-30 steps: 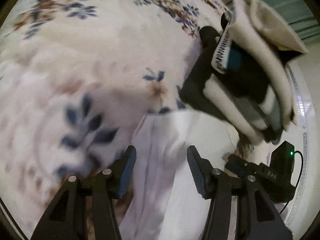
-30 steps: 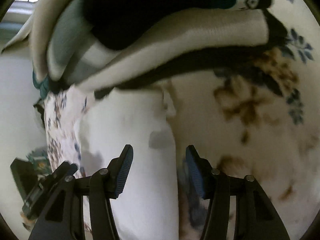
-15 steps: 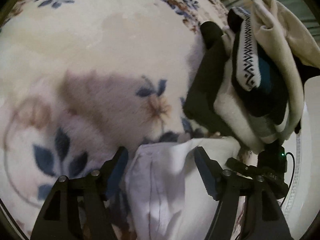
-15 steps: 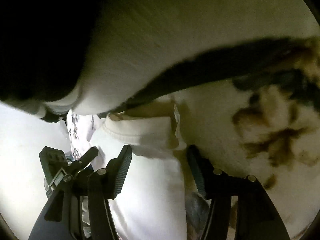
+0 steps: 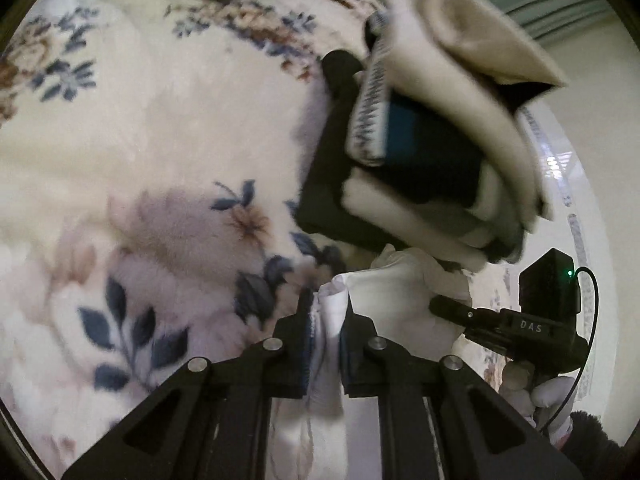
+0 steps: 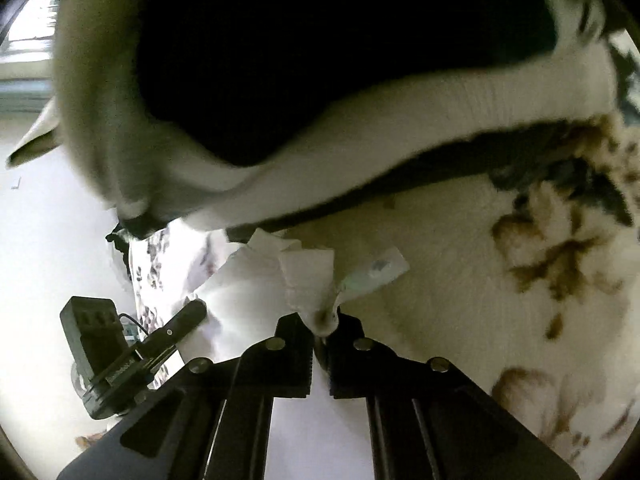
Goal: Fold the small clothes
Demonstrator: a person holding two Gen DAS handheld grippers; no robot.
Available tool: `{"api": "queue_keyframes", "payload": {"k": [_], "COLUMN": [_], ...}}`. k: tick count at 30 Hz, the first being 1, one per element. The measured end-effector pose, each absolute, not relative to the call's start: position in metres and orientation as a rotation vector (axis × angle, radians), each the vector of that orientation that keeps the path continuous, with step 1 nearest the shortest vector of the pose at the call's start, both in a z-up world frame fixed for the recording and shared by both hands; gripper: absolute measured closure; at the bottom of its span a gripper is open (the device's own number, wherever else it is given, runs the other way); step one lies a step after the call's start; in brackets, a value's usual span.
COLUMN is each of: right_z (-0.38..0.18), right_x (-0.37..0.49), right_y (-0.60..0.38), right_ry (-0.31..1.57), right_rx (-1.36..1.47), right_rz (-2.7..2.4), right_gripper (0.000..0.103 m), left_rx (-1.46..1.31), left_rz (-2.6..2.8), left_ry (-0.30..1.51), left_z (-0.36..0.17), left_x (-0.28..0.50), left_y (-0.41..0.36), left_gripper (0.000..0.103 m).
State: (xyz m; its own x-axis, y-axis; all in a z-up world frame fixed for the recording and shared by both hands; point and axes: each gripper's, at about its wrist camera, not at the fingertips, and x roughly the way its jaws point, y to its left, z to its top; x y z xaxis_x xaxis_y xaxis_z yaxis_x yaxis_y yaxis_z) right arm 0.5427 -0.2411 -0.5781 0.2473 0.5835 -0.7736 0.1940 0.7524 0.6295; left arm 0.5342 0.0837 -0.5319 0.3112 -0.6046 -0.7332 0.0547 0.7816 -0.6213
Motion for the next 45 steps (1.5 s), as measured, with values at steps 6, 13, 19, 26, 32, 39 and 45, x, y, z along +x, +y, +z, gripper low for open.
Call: {"api": "queue_keyframes", "payload": {"k": [6, 13, 19, 26, 32, 39, 45], "right_z": [-0.529, -0.483, -0.492, -0.515, -0.536, -0.598, -0.591], "right_x": [0.508, 0.412, 0.312, 0.249, 0.258, 0.285, 0.279], "right_y": [-0.232, -0.214, -0.200, -0.222, -0.243, -0.218, -0.207], "right_ry": [1.269, 1.210, 1.354, 1.527, 1.500, 1.610, 1.593], "right_rx": [0.631, 0.508, 0.401, 0.392, 0.654, 0.778, 0.693], "right_rz": [0.363, 0.467, 0.536, 0.485, 0.298, 0.099, 0.036], "right_gripper": [0.099, 0.099, 0.073, 0.054, 0.048, 0.053, 0.100], "left_rx": [-0.522, -0.532, -0.563, -0.637, -0.627, -0.627, -0.624], "left_rz": [-0.494, -0.474, -0.403, -0.308, -0.258, -0.263, -0.279], "left_ry": [1.108, 1.122, 1.255, 1.324, 1.354, 1.437, 1.393], "left_z": [-0.491, -0.467, -0.485, -0.492, -0.521, -0.562, -0.534], "left_x": [0.482, 0.399, 0.315, 0.271, 0.310, 0.329, 0.310], "left_y": [0.097, 0.111, 0.137, 0.167, 0.154, 0.132, 0.130], "left_gripper": [0.095, 0.090, 0.058, 0.053, 0.050, 0.092, 0.095]}}
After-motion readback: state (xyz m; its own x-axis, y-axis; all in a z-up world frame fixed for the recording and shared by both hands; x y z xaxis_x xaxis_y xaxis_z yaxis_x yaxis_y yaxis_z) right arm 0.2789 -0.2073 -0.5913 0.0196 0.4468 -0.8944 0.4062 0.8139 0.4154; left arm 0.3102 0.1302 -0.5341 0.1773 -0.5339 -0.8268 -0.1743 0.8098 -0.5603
